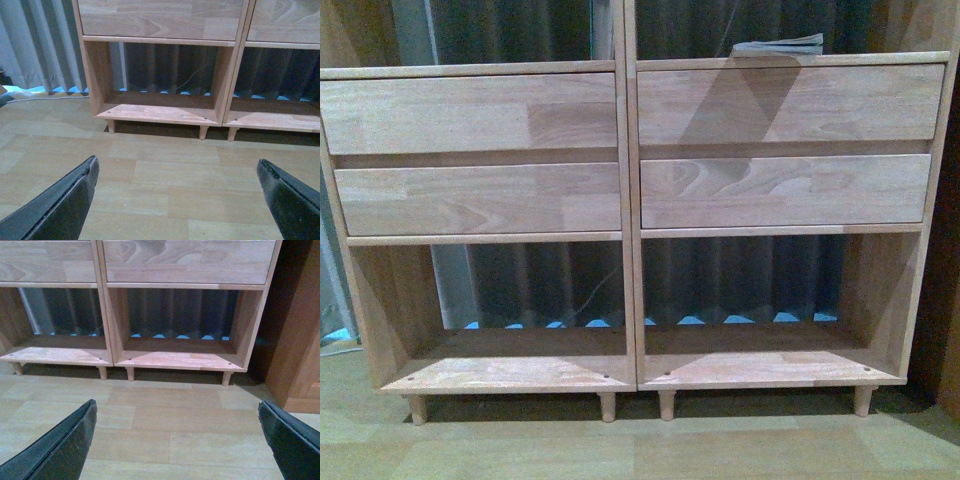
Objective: Organize books on shelf
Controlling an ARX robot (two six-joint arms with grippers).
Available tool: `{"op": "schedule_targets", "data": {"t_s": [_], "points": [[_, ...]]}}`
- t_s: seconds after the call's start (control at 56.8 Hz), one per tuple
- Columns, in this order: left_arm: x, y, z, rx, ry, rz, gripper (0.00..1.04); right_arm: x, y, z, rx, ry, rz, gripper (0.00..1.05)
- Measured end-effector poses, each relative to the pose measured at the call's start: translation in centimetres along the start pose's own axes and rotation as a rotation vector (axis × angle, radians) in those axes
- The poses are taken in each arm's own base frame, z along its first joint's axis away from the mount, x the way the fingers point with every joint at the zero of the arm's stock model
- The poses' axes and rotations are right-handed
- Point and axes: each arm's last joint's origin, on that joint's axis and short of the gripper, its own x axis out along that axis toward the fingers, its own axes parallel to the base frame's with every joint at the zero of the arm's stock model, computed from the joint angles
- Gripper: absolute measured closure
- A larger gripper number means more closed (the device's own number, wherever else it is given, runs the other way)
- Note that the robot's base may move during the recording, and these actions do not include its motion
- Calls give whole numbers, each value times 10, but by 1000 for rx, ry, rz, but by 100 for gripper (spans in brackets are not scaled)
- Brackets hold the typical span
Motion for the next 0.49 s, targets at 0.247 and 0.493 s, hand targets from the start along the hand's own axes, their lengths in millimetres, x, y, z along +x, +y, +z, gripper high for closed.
{"op": "schedule_targets", "data": {"t_s": [0.247, 0.493], "points": [[0, 0, 0, 0, 0, 0, 7, 0, 0, 0, 0, 0, 0, 7], [0, 0, 0, 0, 0, 0, 7, 0, 0, 0, 0, 0, 1, 7]]}}
